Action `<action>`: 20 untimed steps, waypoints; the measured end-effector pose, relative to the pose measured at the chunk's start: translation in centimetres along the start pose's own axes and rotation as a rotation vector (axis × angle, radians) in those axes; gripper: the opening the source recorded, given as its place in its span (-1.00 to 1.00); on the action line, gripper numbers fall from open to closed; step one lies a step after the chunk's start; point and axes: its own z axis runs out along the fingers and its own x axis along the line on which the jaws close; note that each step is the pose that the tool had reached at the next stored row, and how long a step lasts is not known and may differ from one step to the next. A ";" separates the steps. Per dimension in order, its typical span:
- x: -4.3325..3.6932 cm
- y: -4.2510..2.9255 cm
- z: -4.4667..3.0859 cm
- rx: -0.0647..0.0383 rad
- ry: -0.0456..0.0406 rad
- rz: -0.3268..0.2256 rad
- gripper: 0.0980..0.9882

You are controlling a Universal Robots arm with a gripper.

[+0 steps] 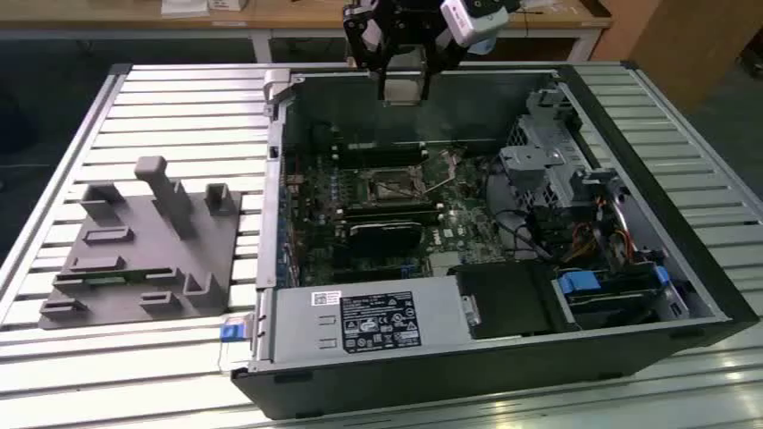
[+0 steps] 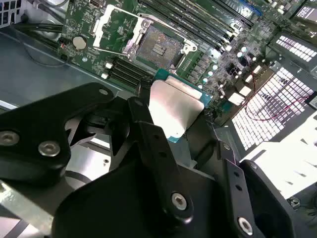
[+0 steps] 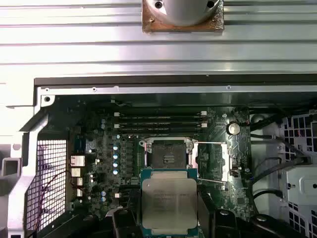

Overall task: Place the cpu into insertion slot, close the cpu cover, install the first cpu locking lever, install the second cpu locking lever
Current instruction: 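Place the cpu into insertion slot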

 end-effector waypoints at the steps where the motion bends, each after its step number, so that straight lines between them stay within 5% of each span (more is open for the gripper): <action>1: 0.00 0.00 0.00 0.000 0.0000 0.000 -0.01; 12: 0.04 -0.01 0.10 -0.002 -0.0001 0.000 -0.01; 20: 0.06 -0.13 1.21 -0.001 0.0000 0.000 -0.01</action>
